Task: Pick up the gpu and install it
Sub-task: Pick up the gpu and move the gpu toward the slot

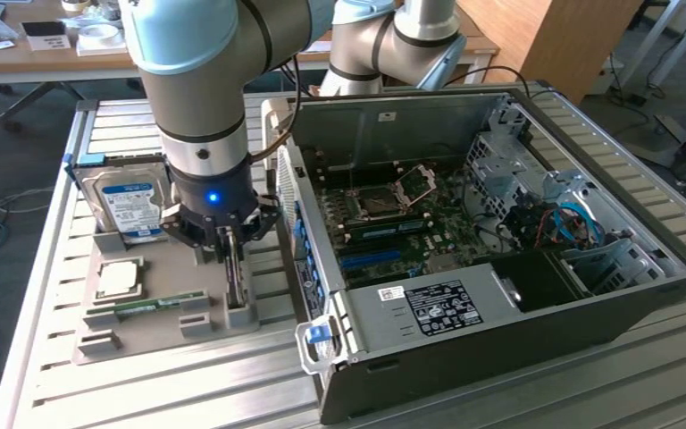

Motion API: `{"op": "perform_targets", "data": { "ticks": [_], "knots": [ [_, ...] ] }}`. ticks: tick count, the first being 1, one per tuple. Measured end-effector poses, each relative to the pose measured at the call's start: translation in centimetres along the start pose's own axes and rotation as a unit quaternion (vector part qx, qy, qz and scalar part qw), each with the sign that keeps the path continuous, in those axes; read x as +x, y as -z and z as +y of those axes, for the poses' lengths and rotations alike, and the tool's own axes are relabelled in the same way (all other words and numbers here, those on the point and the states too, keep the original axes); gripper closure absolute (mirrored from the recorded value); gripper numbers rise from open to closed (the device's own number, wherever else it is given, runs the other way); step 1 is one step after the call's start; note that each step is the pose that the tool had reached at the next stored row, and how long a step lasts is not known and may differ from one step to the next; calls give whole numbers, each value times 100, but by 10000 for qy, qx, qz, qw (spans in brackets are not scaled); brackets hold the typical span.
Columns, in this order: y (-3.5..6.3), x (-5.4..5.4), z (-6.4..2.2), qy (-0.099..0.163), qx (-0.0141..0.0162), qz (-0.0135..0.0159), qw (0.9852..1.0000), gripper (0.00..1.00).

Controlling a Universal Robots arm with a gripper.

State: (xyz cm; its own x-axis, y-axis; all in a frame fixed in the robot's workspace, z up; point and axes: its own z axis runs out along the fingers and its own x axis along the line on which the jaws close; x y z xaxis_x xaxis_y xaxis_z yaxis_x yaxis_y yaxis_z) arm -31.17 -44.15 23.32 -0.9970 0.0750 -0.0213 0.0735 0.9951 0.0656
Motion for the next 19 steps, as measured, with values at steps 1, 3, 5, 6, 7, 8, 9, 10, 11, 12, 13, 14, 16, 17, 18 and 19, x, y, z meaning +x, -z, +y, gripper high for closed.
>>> {"op": "perform_targets", "data": {
  "ticks": [1,3,5,6,7,8,9,10,11,12,13,14,16,17,18,19],
  "knots": [
    [0,0,0,0,0,0,10000,67],
    [0,0,0,0,0,0,10000,74],
    [0,0,0,0,0,0,10000,74],
    [0,0,0,0,0,0,10000,74],
    [0,0,0,0,0,0,10000,74],
    [0,0,0,0,0,0,10000,74],
    [0,0,0,0,0,0,10000,74],
    [0,0,0,0,0,0,10000,74],
    [0,0,0,0,0,0,10000,74],
    [0,0,0,0,0,0,10000,74],
    [0,0,0,0,0,0,10000,74],
    [0,0,0,0,0,0,10000,74],
    [0,0,0,2,0,0,10000,74],
    [0,0,0,15,0,1,10000,74],
    [0,0,0,45,-1,3,10000,74],
    [0,1,0,80,-1,5,10000,74]
  ]
}}
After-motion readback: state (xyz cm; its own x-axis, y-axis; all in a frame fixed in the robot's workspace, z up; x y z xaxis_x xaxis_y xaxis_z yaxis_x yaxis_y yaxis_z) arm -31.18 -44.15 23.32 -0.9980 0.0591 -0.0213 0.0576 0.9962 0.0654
